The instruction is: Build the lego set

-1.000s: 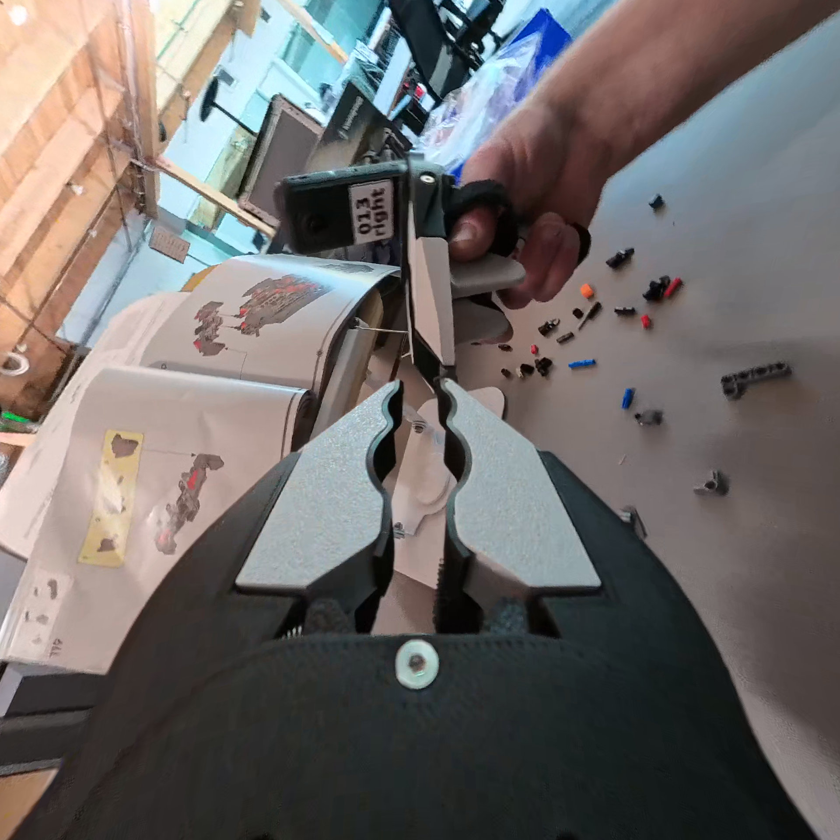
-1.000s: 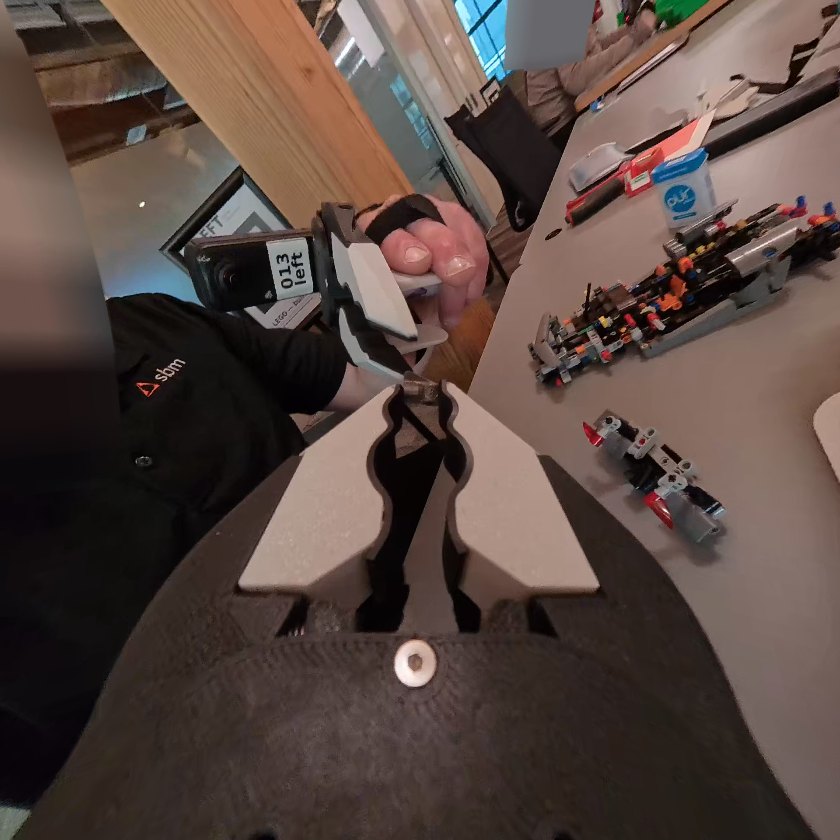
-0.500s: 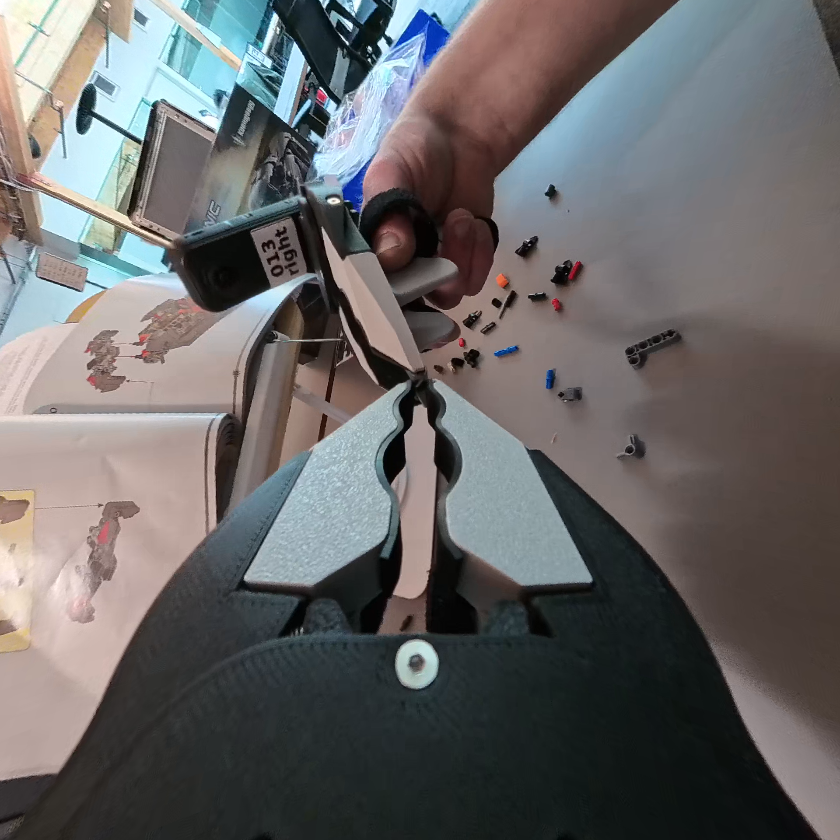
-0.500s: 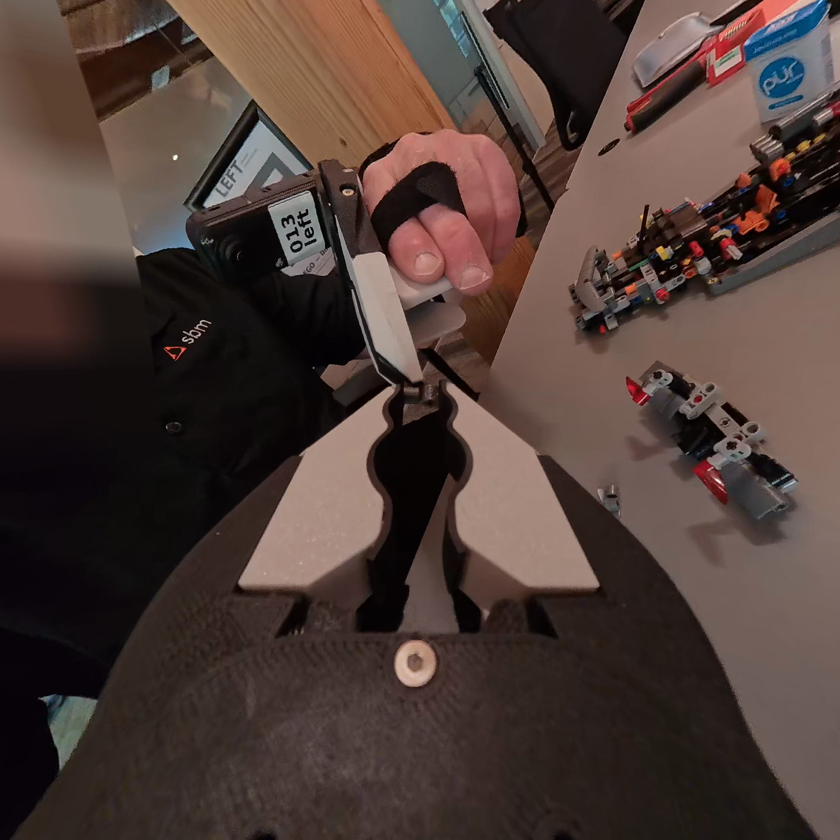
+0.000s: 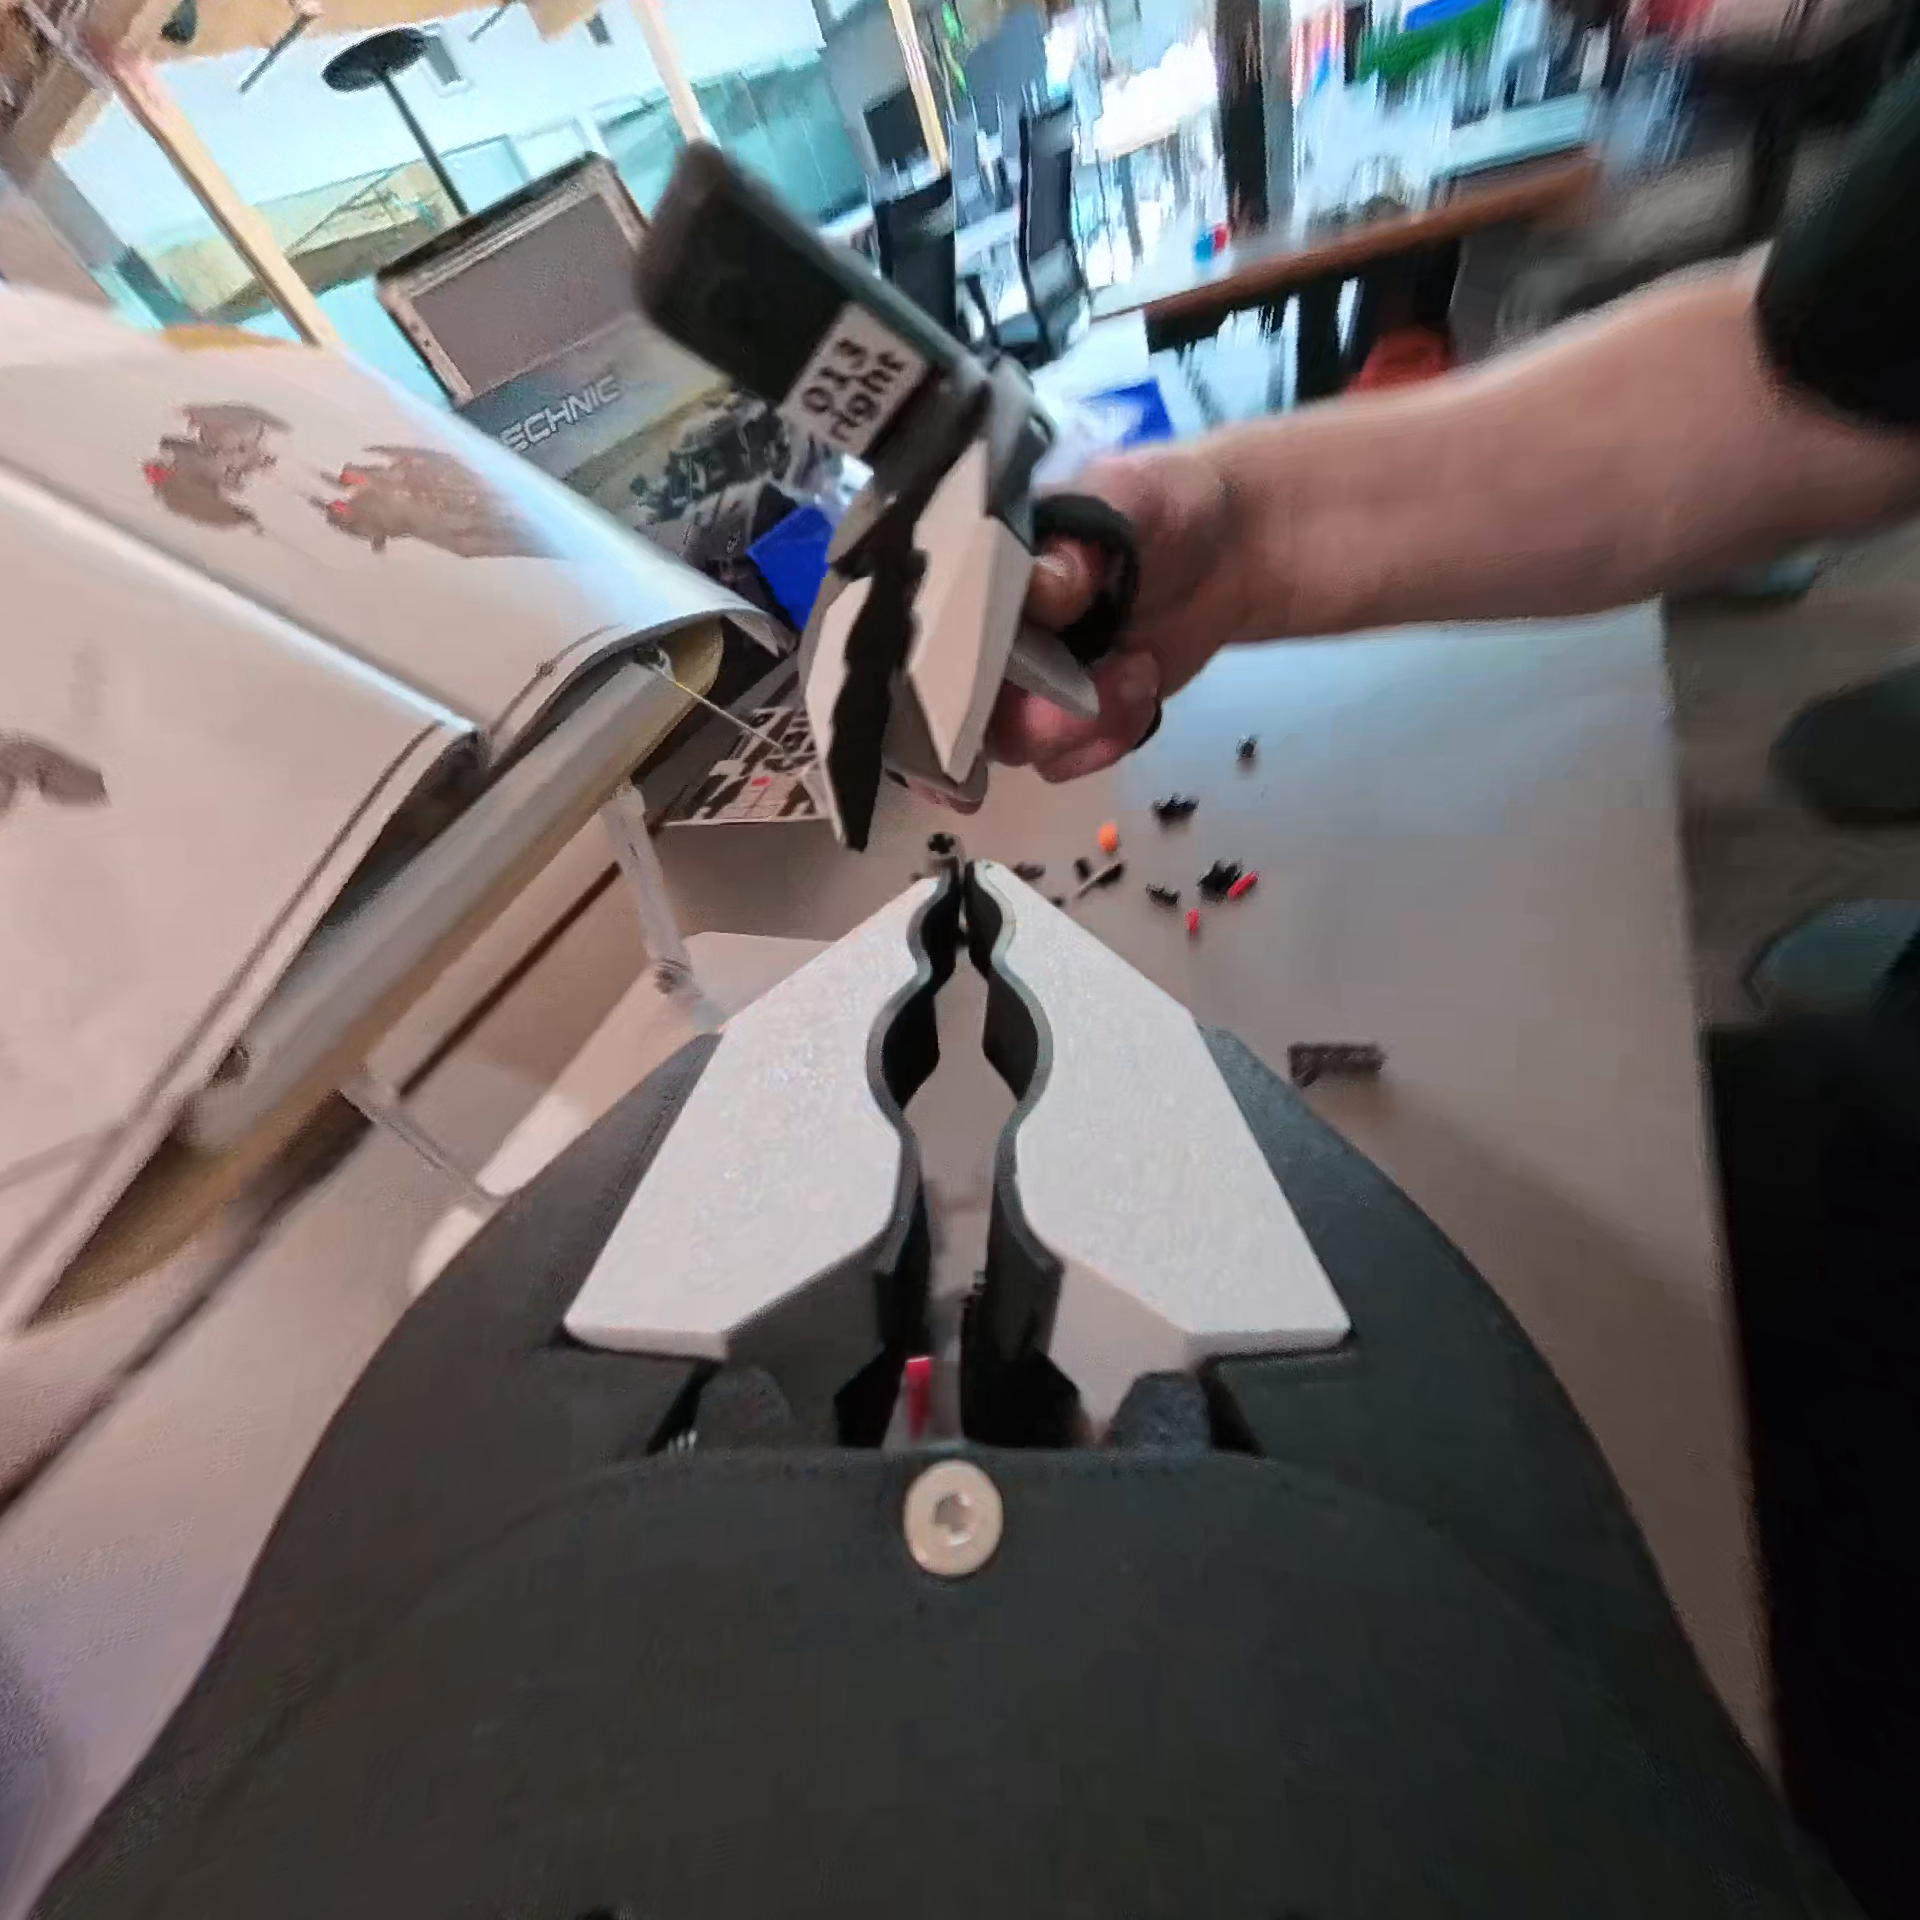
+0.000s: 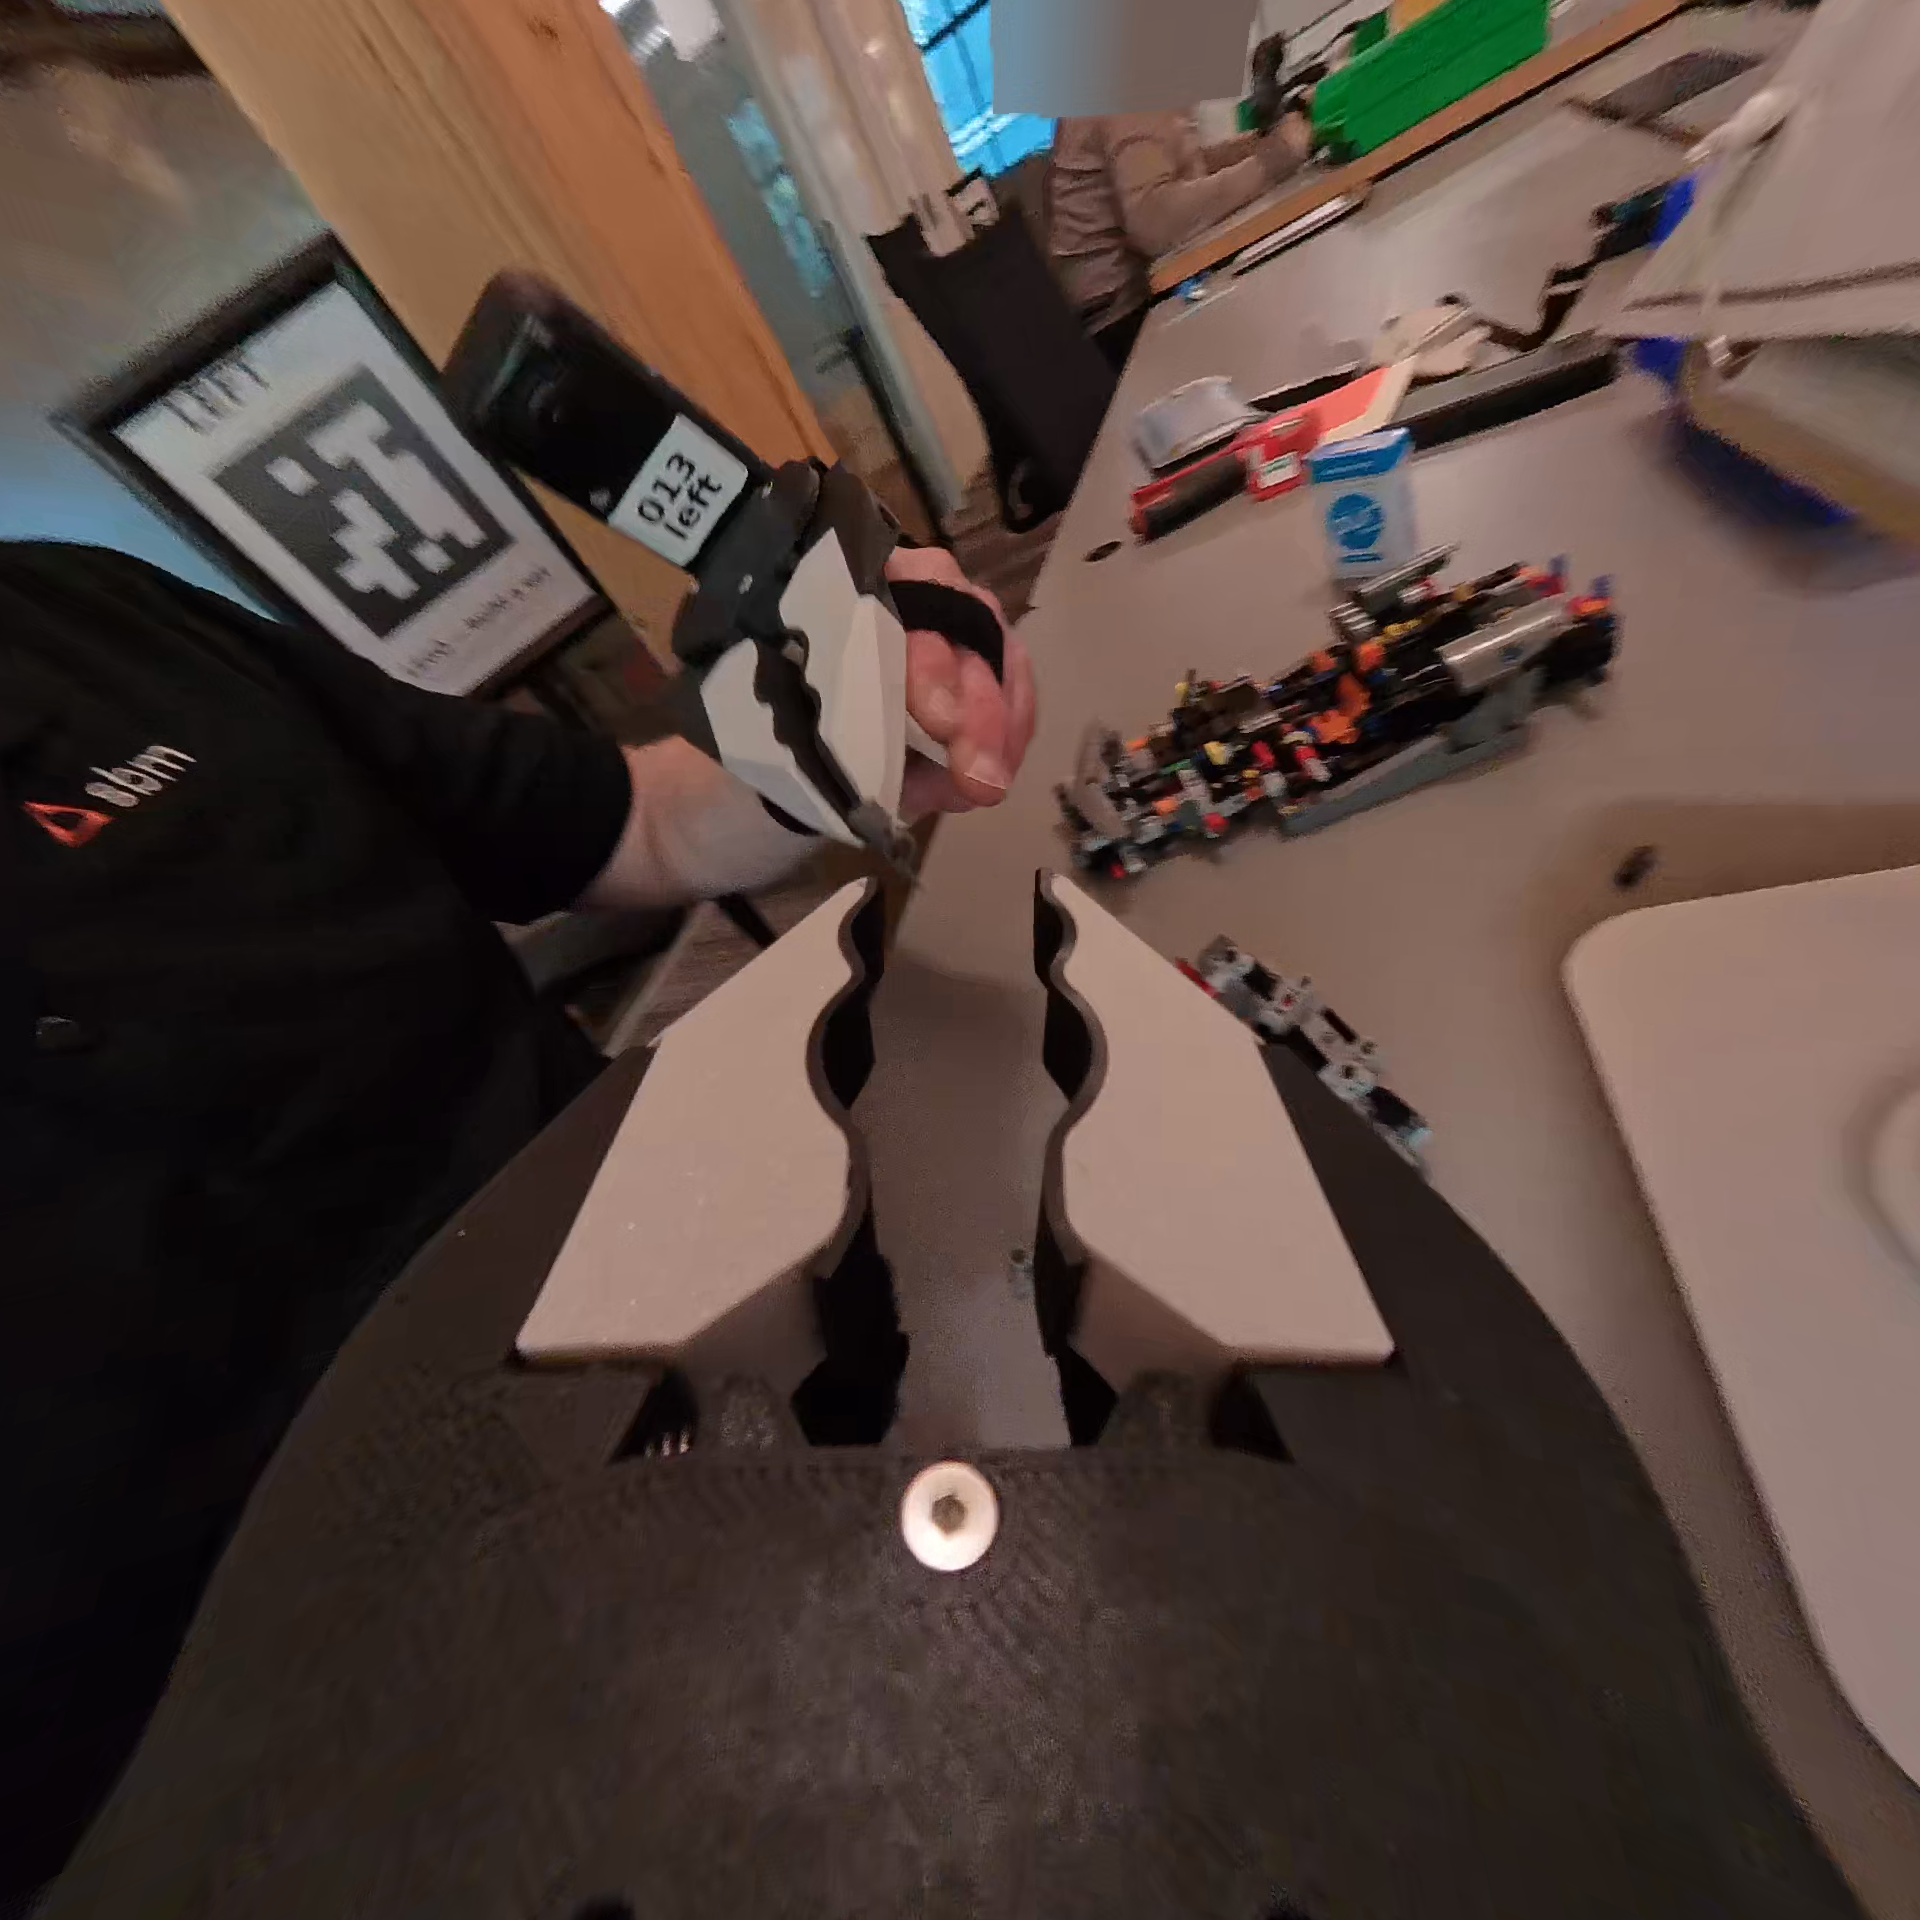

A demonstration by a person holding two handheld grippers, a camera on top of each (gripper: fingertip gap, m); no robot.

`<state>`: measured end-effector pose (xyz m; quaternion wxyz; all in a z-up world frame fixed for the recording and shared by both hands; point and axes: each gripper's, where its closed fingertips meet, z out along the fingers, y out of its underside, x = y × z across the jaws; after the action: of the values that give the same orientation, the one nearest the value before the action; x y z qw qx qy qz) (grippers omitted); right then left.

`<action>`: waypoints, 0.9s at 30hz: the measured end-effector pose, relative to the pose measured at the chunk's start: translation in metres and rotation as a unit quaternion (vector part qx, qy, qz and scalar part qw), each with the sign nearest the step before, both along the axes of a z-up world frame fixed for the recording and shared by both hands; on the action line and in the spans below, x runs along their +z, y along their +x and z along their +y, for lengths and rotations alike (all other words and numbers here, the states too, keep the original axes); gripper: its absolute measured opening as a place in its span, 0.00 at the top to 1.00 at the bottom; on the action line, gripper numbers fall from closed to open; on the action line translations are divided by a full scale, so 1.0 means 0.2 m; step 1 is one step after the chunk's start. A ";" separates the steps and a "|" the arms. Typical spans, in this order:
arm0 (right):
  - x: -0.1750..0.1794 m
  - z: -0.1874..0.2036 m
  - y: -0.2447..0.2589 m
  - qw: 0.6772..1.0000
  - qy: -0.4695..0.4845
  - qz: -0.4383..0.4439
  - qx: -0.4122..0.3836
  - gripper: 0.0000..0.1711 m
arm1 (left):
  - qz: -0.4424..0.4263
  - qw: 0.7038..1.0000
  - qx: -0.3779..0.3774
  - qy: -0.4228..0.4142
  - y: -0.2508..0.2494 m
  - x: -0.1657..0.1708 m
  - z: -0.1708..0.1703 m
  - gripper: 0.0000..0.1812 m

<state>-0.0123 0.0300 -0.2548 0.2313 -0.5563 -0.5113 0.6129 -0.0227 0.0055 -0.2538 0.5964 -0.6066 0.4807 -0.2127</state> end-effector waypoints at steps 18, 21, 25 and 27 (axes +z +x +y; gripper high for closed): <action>-0.22 -0.08 0.22 0.914 0.371 -0.103 -0.127 0.92 | -0.375 0.880 -0.196 -0.214 -0.20 0.18 -0.19 1.00; -0.26 -0.07 0.25 0.912 0.374 -0.116 -0.123 0.92 | -0.371 0.881 -0.201 -0.214 -0.20 0.17 -0.20 1.00; -0.42 -0.06 0.31 0.923 0.330 -0.173 -0.101 0.91 | -0.342 0.896 -0.175 -0.225 -0.20 0.11 -0.21 1.00; -0.55 -0.06 0.35 0.927 0.300 -0.207 -0.092 0.90 | -0.336 0.899 -0.157 -0.235 -0.21 0.07 -0.23 1.00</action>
<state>0.0571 0.0175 -0.3645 0.3316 -0.6204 -0.6541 0.2780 -0.0655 -0.0398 -0.2398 0.5212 -0.5383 0.2771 -0.6015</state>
